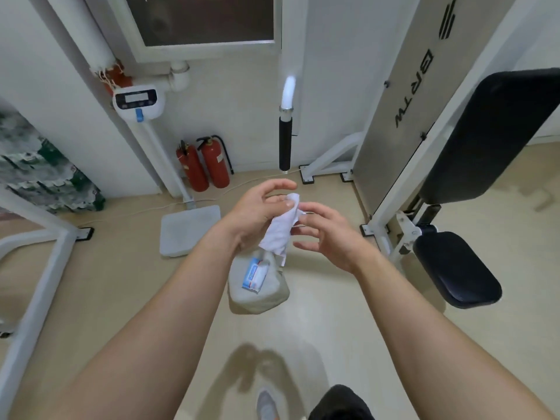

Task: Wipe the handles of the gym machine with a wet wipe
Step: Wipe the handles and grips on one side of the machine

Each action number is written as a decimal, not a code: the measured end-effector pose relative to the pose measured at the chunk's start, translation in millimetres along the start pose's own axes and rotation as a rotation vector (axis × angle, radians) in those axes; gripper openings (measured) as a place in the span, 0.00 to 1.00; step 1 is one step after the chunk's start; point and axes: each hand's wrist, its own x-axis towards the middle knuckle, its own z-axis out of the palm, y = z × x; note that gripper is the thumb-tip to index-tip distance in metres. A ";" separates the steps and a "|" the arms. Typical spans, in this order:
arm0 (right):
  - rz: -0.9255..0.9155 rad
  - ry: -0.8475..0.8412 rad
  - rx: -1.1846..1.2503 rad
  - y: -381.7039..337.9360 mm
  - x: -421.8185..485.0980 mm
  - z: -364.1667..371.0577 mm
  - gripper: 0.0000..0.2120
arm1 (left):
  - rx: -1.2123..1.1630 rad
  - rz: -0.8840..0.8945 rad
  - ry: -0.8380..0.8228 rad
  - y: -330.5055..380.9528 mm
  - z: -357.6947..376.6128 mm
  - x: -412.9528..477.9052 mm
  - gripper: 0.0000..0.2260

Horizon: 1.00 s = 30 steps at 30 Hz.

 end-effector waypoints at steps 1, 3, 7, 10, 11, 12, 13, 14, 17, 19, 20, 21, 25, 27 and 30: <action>-0.010 0.043 -0.055 -0.7 8.3 -0.7 0.04 | -0.024 -0.019 -0.019 1.6 -3.4 8.9 0.12; 0.002 0.132 -0.125 -2.1 28.0 -7.0 0.05 | -0.103 -0.064 -0.061 3.6 -12.8 29.3 0.11; 0.085 0.228 0.003 -5.3 68.5 -39.3 0.10 | -0.266 -0.149 -0.070 3.2 -37.8 75.9 0.12; 0.106 0.222 0.206 -12.7 100.0 -60.9 0.04 | -0.052 -0.142 0.103 3.1 -49.6 110.3 0.11; 0.100 0.225 0.218 -18.0 111.7 -65.4 0.05 | 0.066 -0.114 0.176 4.6 -52.9 121.9 0.11; 0.094 0.232 0.194 -22.8 123.0 -67.6 0.09 | 0.183 -0.076 0.244 5.1 -57.6 132.3 0.11; 0.077 0.249 0.140 -28.7 132.3 -67.6 0.11 | 0.286 -0.026 0.302 6.8 -62.4 140.6 0.10; 0.049 0.244 0.094 -34.2 141.5 -67.5 0.12 | 0.365 0.031 0.343 9.2 -67.5 148.7 0.10; -0.024 0.113 0.103 -49.2 162.3 -66.4 0.16 | 0.452 0.182 0.387 18.6 -83.7 166.3 0.10; -0.070 0.092 0.142 -55.4 177.7 -67.3 0.19 | 0.480 0.276 0.376 22.7 -97.7 177.3 0.09; -0.099 0.116 0.143 -57.4 184.9 -67.0 0.18 | 0.492 0.312 0.367 23.3 -103.7 183.4 0.09; -0.134 0.171 0.126 -61.2 190.9 -64.0 0.15 | 0.496 0.331 0.361 24.6 -108.7 190.6 0.10; -0.252 0.509 -0.052 -80.0 214.9 -41.6 0.11 | 0.501 0.329 0.377 33.8 -119.2 218.9 0.15; -0.274 0.650 -0.148 -83.0 228.1 -31.7 0.17 | 0.514 0.361 0.375 37.7 -119.9 226.9 0.15; -0.273 0.832 -0.200 -79.2 245.1 -18.5 0.16 | 0.500 0.352 0.333 38.7 -115.0 233.7 0.15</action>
